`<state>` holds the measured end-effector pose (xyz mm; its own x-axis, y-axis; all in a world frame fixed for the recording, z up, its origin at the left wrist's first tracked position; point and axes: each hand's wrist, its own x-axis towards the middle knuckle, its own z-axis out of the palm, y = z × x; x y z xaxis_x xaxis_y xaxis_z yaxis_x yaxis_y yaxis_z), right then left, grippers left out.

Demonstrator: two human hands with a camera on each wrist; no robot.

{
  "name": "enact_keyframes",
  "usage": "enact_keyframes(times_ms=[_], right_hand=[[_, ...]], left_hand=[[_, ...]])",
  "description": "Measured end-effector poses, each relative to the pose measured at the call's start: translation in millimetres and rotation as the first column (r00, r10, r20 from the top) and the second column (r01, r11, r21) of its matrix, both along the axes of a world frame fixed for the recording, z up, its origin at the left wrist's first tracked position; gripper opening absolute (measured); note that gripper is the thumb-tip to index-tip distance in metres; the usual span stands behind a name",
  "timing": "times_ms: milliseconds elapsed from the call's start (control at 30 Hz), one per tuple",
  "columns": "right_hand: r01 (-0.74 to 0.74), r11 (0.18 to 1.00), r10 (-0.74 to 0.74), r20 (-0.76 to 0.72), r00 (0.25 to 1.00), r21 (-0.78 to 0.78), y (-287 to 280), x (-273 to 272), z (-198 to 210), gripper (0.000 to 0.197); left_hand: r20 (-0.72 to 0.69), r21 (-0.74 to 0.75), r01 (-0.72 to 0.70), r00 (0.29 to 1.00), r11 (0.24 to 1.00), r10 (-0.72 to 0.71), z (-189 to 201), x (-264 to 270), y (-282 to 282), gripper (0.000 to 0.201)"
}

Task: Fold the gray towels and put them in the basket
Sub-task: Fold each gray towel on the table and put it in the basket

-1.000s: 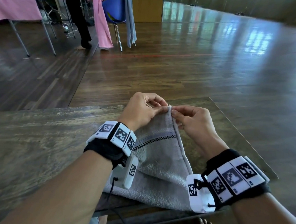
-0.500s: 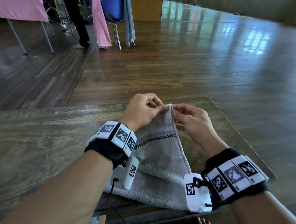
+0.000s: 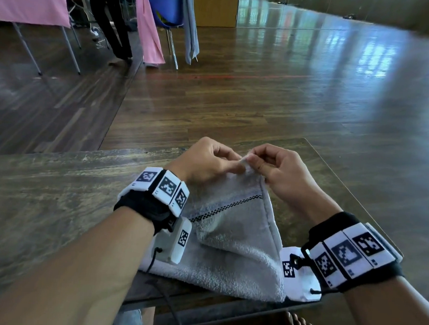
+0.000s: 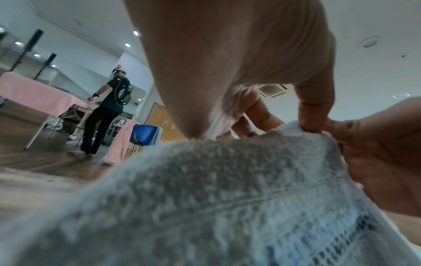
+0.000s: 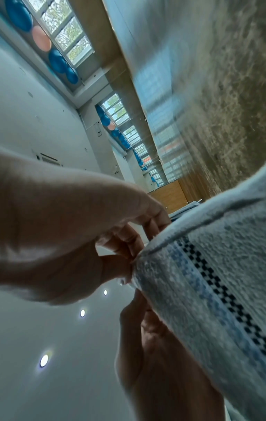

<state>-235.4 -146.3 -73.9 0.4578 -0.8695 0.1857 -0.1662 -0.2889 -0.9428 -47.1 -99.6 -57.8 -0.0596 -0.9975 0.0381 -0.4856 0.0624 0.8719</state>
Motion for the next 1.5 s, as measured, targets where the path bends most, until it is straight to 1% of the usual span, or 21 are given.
enact_keyframes(times_ms=[67,133,267,333,433,500,567,633,667,733,800,900,967,1000,1067,1133,1233,1267,1333,1400,1500], right_hand=[[-0.029,0.998,0.028,-0.016,0.999,-0.047,0,-1,-1,0.019],[-0.023,0.996,0.02,-0.034,0.999,-0.087,-3,-4,-2,0.02],[0.069,0.984,-0.075,-0.034,0.997,-0.167,-11,-12,-6,0.017],[0.102,0.974,-0.108,-0.017,0.994,-0.204,-15,-17,-5,0.018],[0.092,0.978,-0.087,0.031,0.996,-0.19,-18,-22,-3,0.023],[0.066,0.983,-0.054,0.073,0.996,-0.173,-18,-24,-2,0.024],[0.063,0.981,-0.049,0.083,0.995,-0.181,-18,-26,-2,0.018],[0.107,0.975,-0.096,0.068,0.993,-0.194,-21,-27,-3,0.014],[0.155,0.968,-0.146,0.06,0.987,-0.196,-23,-28,-4,0.014],[0.282,0.94,-0.278,0.046,0.959,-0.19,-30,-32,-6,0.015],[0.38,0.909,-0.381,0.029,0.924,-0.169,-35,-38,-7,0.014],[0.452,0.881,-0.457,-0.002,0.89,-0.141,-39,-44,-10,0.016],[0.499,0.86,-0.504,-0.025,0.863,-0.11,-40,-46,-12,0.017],[0.516,0.852,-0.52,-0.033,0.854,-0.086,-41,-48,-14,0.017],[0.522,0.852,-0.524,-0.059,0.85,-0.049,-42,-50,-17,0.017],[0.509,0.86,-0.51,-0.094,0.855,-0.034,-41,-50,-21,0.015],[0.499,0.866,-0.497,-0.143,0.856,-0.018,-41,-51,-25,0.016],[0.492,0.87,-0.487,-0.175,0.856,-0.016,-41,-52,-26,0.016],[0.448,0.892,-0.444,-0.287,0.849,-0.055,-40,-54,-31,0.018],[0.384,0.915,-0.401,-0.412,0.819,-0.126,-38,-56,-34,0.018],[0.387,0.904,-0.424,-0.47,0.774,-0.179,-37,-60,-34,0.02]], left_hand=[[0.017,0.031,0.013,1.0,0.999,-0.014,1,3,4,0.025],[0.042,0.054,0.019,0.999,0.998,-0.022,1,6,7,0.024],[0.255,0.056,0.042,0.965,0.998,-0.055,2,16,12,0.03],[0.318,0.096,0.065,0.944,0.993,-0.092,-1,20,15,0.033],[0.36,0.158,0.082,0.923,0.984,-0.135,-6,24,19,0.03],[0.4,0.176,0.081,0.905,0.981,-0.146,-8,27,19,0.022],[0.431,0.169,0.075,0.891,0.983,-0.142,-9,30,19,0.03],[0.454,0.12,0.052,0.885,0.991,-0.102,-10,32,16,0.04],[0.468,0.082,0.041,0.88,0.996,-0.075,-10,34,15,0.042],[0.51,-0.001,0.0,0.86,1.0,0.001,-10,41,13,0.038],[0.554,-0.092,-0.077,0.825,0.993,0.115,-11,49,11,0.031],[0.63,-0.21,-0.138,0.738,0.968,0.242,-15,59,9,0.032],[0.652,-0.262,-0.162,0.697,0.951,0.298,-20,64,9,0.026],[0.649,-0.282,-0.181,0.687,0.942,0.326,-23,66,10,0.023],[0.618,-0.291,-0.217,0.701,0.932,0.356,-27,68,14,0.019],[0.579,-0.256,-0.222,0.744,0.941,0.334,-30,68,18,0.018],[0.539,-0.211,-0.165,0.802,0.963,0.255,-32,62,22,0.015],[0.559,-0.197,-0.135,0.798,0.971,0.224,-34,60,22,0.014],[0.643,-0.128,-0.09,0.751,0.988,0.151,-41,56,21,0.011],[0.69,-0.019,-0.07,0.721,0.997,0.064,-50,53,21,0.017],[0.734,0.028,-0.053,0.679,0.998,0.015,-59,48,18,0.014]])
